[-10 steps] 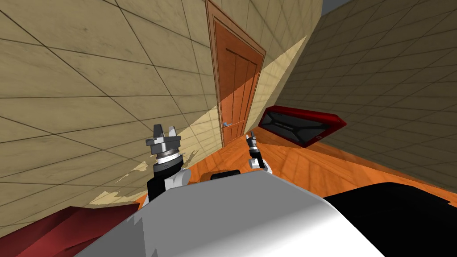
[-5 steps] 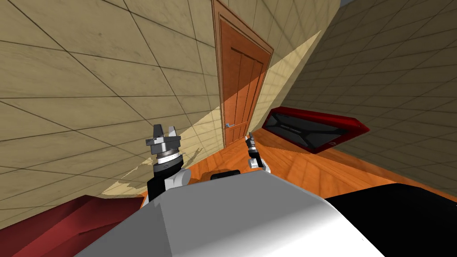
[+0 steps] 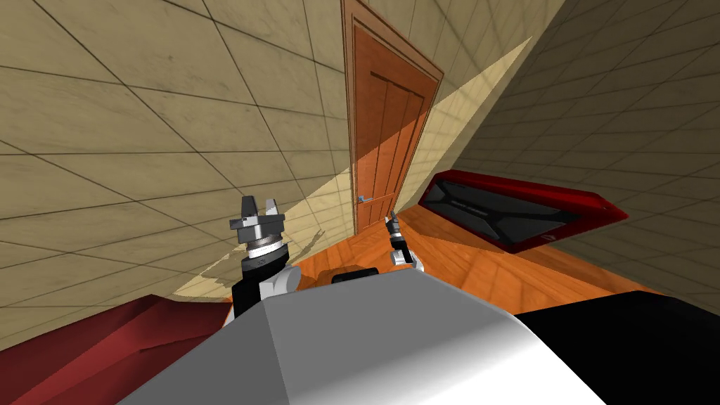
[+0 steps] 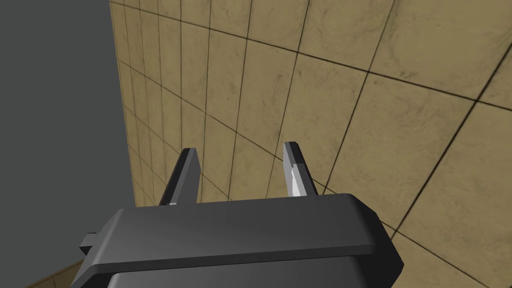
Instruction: Pull the door open
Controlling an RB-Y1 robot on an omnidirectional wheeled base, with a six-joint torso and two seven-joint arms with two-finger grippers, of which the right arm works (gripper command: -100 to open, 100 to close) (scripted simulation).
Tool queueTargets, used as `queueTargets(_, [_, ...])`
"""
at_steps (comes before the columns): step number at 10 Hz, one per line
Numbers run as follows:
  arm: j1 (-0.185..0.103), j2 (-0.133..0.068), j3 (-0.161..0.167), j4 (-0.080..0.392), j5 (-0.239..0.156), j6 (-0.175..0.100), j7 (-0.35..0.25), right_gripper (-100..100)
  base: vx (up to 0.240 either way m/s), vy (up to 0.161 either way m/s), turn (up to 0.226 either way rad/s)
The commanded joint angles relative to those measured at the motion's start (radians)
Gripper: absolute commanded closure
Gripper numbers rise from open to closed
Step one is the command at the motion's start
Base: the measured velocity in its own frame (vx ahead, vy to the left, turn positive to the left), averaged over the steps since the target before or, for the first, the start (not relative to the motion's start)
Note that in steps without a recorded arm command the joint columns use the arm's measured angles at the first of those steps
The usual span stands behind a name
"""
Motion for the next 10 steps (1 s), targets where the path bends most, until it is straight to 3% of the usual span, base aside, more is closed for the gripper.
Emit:
queueTargets(1, [-0.015, -0.005, 0.003, 0.042, -0.001, -0.007, -0.002, -100, 0.056, -0.034, 0.112])
queueTargets(9, [-0.093, -0.032, 0.017, 0.249, -0.009, -0.056, -0.013, -100, 0.057, -0.04, 0.129])
queueTargets(10, [-0.093, -0.032, 0.017, 0.253, -0.009, -0.056, -0.013, -100, 0.05, -0.047, 0.05])
